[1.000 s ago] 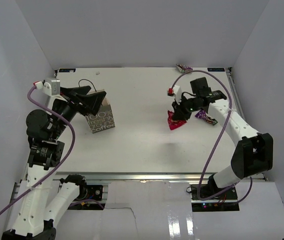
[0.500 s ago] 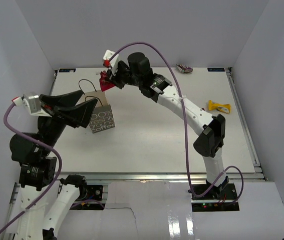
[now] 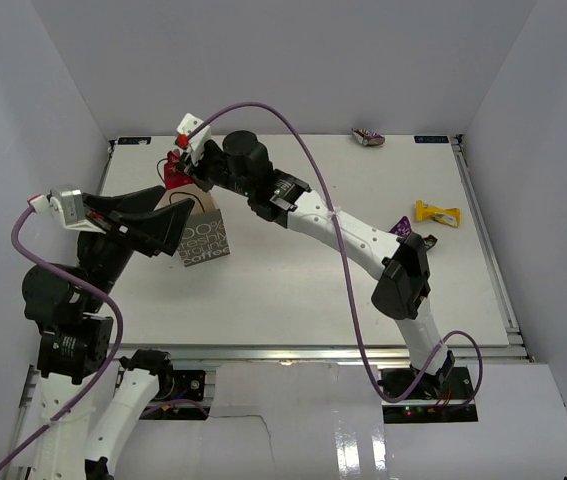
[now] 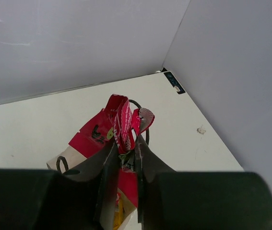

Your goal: Place the snacks into the paper bag

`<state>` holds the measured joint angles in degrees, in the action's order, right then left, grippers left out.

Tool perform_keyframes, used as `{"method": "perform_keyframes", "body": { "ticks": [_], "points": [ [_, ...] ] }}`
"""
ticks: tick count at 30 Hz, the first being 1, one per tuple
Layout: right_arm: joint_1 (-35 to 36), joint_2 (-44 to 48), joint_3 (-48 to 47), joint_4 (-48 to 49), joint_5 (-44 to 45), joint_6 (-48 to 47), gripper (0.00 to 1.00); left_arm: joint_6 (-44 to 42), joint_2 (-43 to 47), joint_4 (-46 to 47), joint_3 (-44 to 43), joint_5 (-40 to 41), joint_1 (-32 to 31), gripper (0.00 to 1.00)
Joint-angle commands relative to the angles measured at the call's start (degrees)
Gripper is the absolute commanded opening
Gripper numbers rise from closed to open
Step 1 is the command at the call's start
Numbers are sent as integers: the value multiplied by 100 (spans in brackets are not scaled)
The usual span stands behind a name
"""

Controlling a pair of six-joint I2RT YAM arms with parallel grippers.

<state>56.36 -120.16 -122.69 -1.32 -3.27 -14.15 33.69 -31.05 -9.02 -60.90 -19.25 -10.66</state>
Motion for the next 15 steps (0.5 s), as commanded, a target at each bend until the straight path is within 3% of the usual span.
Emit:
{"method": "perform_keyframes", "body": {
  "ticks": [1, 11, 15],
  "points": [
    [24, 63, 158, 580, 247, 115, 22, -12, -103, -4, -27, -26, 20, 98],
    [-19, 98, 589, 713, 204, -176, 56, 32, -121, 23, 35, -141, 20, 98],
    [-133, 439, 712, 528, 116, -158, 59, 76, -121, 67, 105, -193, 20, 98]
  ]
}}
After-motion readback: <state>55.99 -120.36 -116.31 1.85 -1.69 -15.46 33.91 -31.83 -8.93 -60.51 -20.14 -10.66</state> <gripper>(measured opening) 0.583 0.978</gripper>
